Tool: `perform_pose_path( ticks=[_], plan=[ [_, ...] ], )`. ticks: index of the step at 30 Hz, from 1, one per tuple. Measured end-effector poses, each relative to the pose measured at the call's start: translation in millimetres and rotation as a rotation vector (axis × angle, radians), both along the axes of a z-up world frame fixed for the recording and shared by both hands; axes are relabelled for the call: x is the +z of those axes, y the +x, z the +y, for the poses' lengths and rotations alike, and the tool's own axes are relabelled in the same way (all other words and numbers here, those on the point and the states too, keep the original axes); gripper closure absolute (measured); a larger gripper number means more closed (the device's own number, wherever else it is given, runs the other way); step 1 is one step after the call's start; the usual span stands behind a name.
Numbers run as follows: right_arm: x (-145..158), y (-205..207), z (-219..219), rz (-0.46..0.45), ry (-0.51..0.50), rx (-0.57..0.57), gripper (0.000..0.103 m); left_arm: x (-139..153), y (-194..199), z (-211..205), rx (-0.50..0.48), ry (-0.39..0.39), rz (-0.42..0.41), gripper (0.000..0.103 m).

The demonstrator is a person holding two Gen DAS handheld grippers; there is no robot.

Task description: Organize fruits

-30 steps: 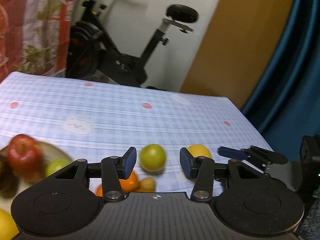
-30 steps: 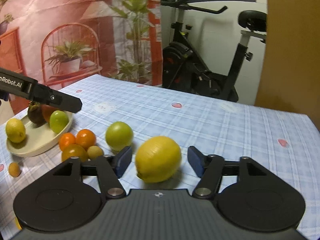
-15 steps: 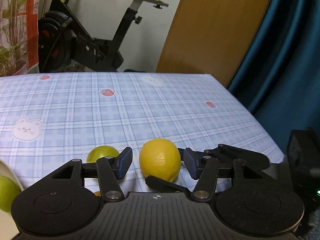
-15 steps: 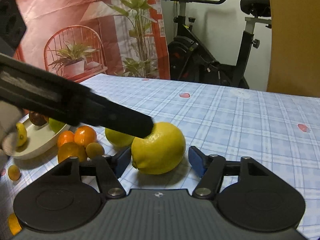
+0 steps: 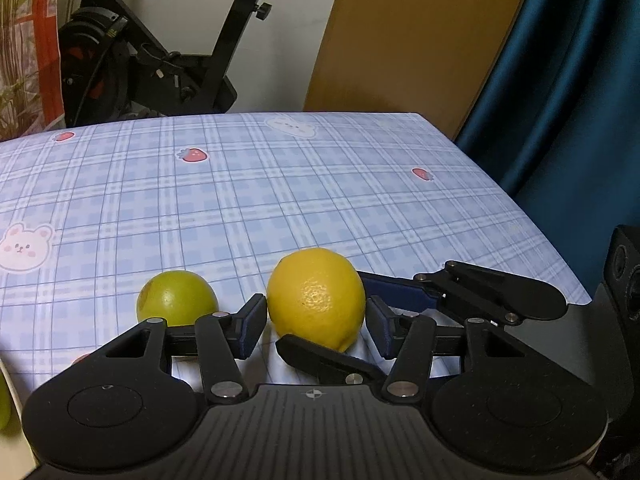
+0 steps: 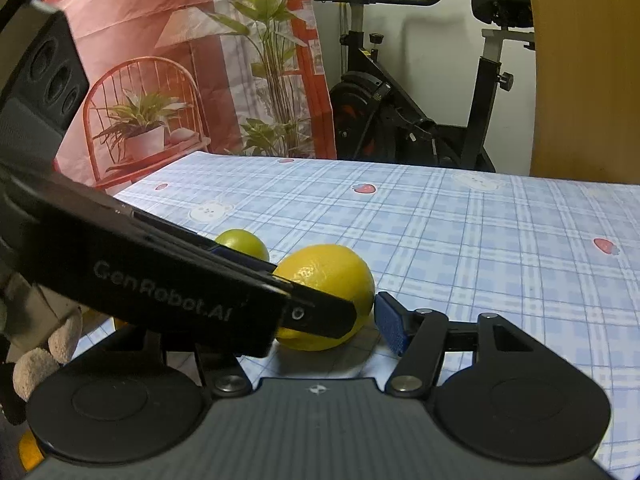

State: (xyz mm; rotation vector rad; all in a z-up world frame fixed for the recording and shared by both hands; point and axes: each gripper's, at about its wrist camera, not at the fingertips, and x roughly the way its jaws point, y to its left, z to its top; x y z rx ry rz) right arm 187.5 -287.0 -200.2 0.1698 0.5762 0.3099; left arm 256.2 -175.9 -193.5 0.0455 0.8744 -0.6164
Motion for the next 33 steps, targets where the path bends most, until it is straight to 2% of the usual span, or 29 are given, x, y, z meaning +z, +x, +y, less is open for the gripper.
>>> perform_pose_path(
  ticks=[15,33],
  plan=[
    [7,-15,6,-0.006,-0.001,-0.027,0.041,10,-10,0,-0.02,0.004,-0.009,0.046],
    [48,-34,25,-0.043,-0.065,-0.028,0.041,42,-40,23,-0.005,-0.065,-0.041,0.047]
  ],
)
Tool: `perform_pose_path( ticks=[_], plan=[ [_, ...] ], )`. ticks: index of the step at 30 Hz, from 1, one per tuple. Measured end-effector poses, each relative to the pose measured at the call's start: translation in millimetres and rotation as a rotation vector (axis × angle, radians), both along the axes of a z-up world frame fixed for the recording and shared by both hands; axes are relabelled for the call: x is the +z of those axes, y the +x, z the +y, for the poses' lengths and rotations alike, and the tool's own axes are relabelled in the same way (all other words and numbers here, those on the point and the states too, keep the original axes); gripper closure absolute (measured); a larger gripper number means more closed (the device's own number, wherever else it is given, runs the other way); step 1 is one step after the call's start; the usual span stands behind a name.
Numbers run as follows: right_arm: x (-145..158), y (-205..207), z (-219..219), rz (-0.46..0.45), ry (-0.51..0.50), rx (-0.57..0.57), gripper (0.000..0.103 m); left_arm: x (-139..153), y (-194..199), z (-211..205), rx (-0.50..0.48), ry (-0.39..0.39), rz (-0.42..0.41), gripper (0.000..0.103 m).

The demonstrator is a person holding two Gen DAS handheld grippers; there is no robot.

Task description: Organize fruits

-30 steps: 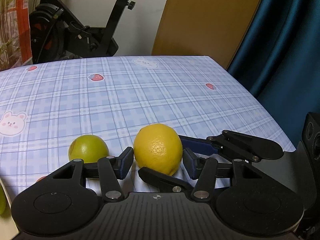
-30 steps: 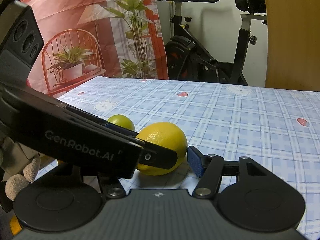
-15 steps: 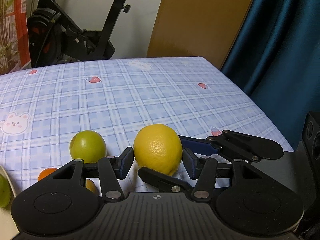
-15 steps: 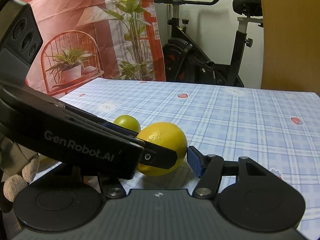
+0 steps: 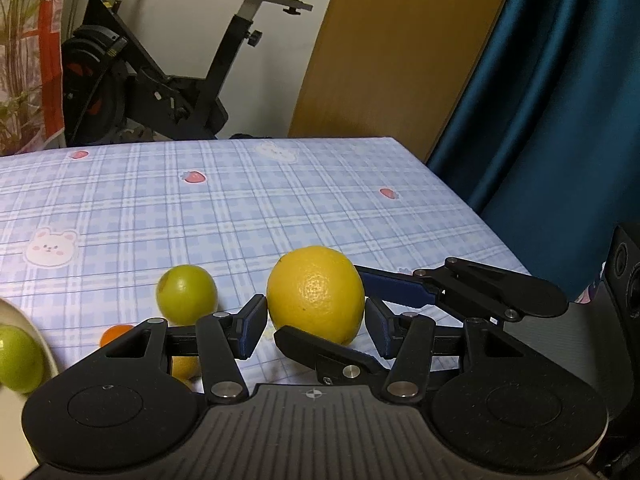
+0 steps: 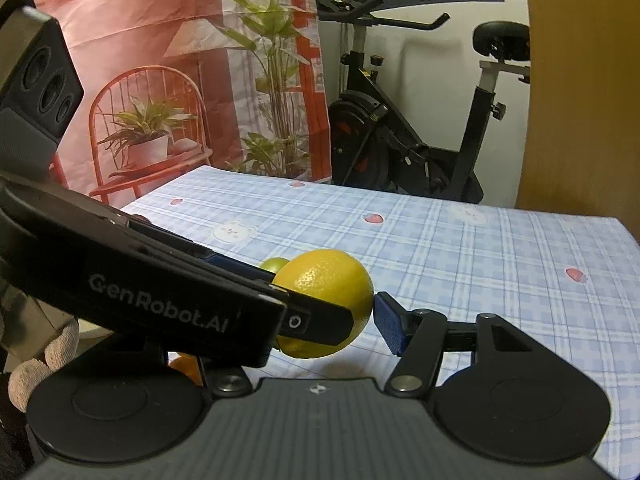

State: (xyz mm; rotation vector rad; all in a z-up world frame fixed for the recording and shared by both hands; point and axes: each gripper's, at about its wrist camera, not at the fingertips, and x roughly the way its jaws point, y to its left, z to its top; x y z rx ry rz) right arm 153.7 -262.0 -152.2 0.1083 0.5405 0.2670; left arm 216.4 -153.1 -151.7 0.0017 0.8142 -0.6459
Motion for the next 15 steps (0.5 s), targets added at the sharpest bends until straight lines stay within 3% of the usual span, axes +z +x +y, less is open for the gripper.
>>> perform_pose_path(
  ticks=[15],
  plan=[
    [24,-1,45,-0.031,-0.053,0.069,0.041,22,-15,53,0.075,-0.049,-0.03,0.047]
  ],
)
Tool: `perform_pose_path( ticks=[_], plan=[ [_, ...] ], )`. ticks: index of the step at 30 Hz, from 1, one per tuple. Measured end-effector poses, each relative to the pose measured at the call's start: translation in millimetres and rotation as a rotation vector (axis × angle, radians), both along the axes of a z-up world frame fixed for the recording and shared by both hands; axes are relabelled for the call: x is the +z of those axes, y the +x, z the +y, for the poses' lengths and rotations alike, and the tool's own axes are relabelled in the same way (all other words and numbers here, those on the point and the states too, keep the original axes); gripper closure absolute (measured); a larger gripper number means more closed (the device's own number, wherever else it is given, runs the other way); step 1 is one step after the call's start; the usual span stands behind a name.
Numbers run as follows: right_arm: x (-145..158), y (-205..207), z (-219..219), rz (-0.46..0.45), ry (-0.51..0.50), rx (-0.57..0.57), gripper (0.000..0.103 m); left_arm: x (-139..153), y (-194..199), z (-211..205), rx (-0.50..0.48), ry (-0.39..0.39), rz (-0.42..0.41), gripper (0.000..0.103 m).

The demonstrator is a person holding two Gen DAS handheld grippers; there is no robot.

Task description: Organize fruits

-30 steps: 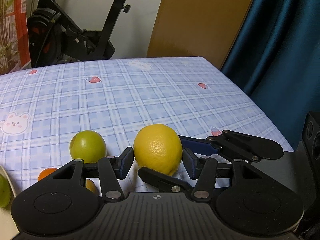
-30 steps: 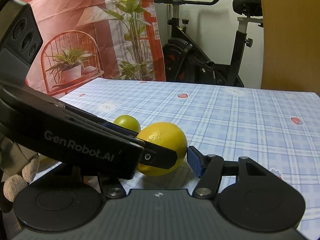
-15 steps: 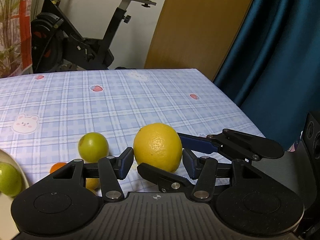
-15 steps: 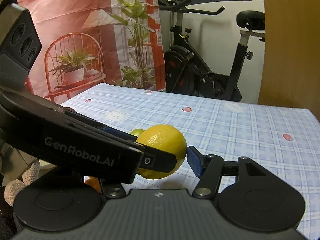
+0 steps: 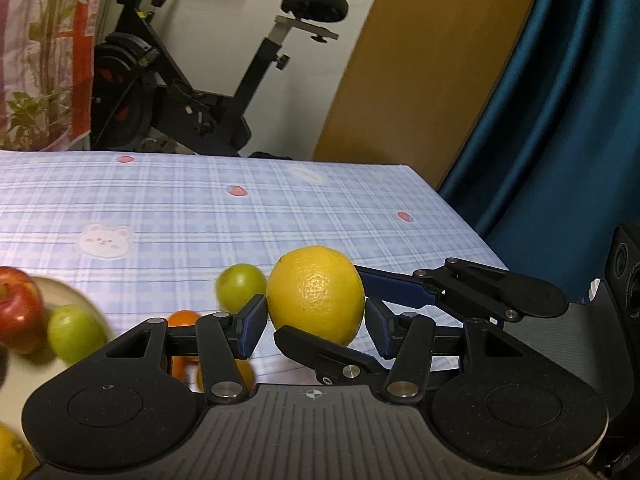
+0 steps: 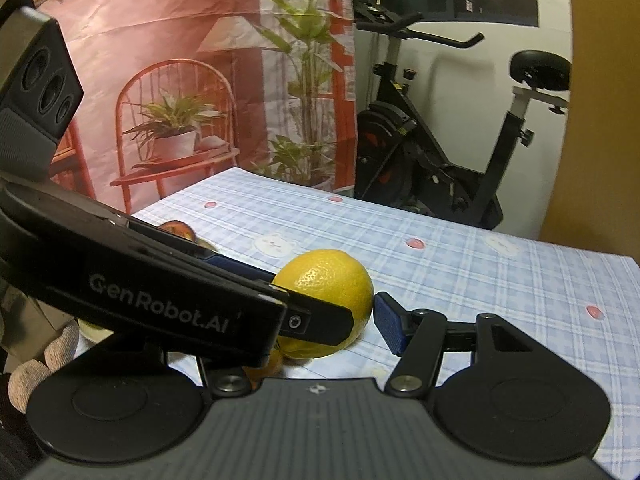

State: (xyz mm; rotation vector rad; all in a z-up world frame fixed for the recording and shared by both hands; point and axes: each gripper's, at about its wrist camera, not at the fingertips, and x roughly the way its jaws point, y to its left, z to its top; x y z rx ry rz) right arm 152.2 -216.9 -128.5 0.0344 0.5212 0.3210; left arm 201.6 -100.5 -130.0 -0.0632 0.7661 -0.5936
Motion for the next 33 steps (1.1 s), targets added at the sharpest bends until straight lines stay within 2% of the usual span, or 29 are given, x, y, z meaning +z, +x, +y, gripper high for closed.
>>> perform_pose_path(
  ticks=[13,16,18,22,26,33],
  plan=[
    [9,8,59,-0.01,-0.03,0.1,0.042,4,-11,63,0.113,-0.034,0.01,0.047],
    [9,9,74,-0.008,-0.048,0.126,0.047,1,-10,74,0.128,-0.047,0.023,0.051],
    [7,10,82,0.0,-0.036,0.166,0.06,0,-14,79,0.13,-0.047,0.006,0.052],
    [1,17,97,0.015,-0.06,0.174,0.064,-6,-11,93,0.161,-0.069,0.044,0.053],
    [-8,21,104,0.051,-0.073,0.207,0.064,-15,-9,106,0.177,-0.079,0.069,0.055],
    [-19,23,89,0.092,-0.063,0.181,0.064,-18,-1,131,0.255,-0.106,0.089,0.055]
  ],
)
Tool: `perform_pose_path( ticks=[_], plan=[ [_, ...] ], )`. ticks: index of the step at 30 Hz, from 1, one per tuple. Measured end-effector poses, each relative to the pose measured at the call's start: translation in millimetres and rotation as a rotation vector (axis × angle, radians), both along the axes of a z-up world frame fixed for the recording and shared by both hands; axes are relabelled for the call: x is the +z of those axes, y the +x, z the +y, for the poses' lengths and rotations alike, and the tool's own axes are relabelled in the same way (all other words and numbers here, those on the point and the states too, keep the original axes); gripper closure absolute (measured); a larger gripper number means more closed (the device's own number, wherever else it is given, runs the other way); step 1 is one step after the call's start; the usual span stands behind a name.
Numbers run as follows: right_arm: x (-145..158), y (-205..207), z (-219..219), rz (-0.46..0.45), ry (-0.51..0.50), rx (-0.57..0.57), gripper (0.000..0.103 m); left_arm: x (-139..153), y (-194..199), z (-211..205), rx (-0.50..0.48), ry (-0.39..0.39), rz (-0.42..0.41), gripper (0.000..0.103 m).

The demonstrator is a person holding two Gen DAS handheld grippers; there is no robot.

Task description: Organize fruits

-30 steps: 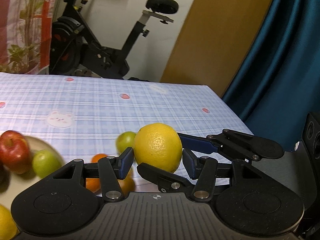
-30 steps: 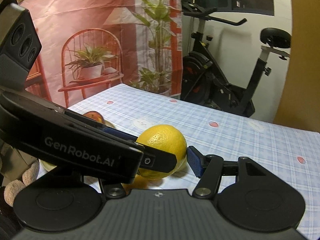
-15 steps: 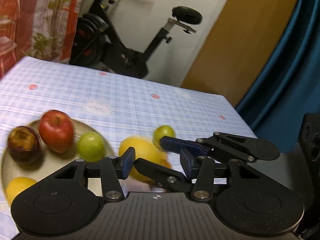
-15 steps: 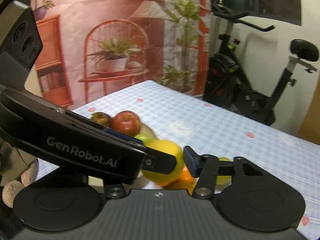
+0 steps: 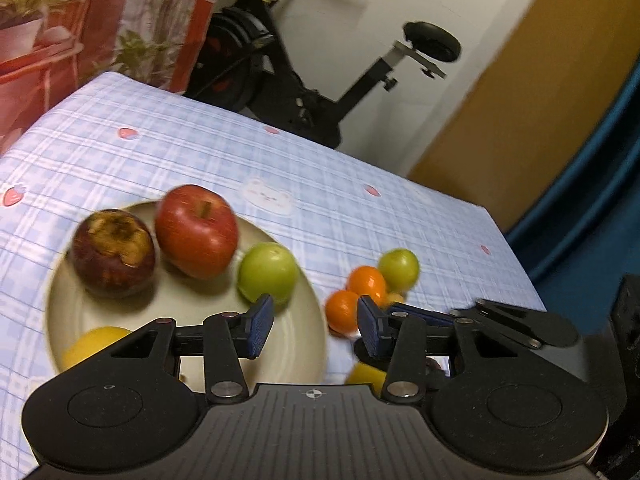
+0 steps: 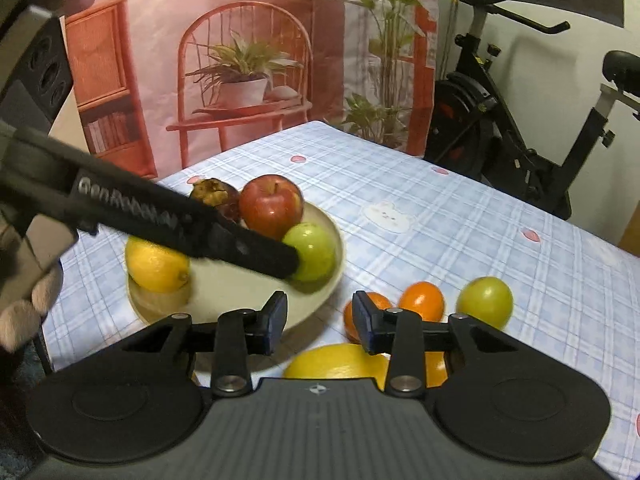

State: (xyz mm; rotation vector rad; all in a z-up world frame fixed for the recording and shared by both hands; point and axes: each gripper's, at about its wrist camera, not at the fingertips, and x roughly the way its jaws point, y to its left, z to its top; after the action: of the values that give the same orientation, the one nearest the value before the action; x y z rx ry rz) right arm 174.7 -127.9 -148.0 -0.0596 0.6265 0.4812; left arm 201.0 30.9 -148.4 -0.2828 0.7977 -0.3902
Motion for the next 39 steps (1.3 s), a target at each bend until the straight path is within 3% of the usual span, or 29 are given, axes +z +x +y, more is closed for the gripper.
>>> perform_pose_path(
  ticks=[8,11,18,21,24,34,39],
  plan=[
    [1,-21,-41,0.035,0.061,-0.062,0.059,-3,-4,-10,-0.044,-0.013,0.015,0.055],
    [-1,-25,-41,0.045,0.062,-0.051,0.045,-8,-6,-19,-0.062,-0.01,0.026,0.055],
    [-14,-29,-28,0.056,0.027,-0.02,0.04,-16,-11,-39,-0.146,0.016,0.044,0.052],
    [-18,-27,-26,0.047,0.019,-0.022,0.04,-22,-10,-49,-0.17,0.034,0.054,0.051],
    [-21,-25,-24,0.04,0.004,-0.018,0.04,-26,-9,-56,-0.18,0.041,0.056,0.044],
    [-29,-19,-17,0.026,-0.036,-0.015,0.041,-36,-5,-77,-0.22,0.08,0.069,0.045],
    [-23,-23,-16,0.018,-0.046,-0.015,0.041,-27,-13,-69,-0.207,0.052,0.044,0.044]
  ],
)
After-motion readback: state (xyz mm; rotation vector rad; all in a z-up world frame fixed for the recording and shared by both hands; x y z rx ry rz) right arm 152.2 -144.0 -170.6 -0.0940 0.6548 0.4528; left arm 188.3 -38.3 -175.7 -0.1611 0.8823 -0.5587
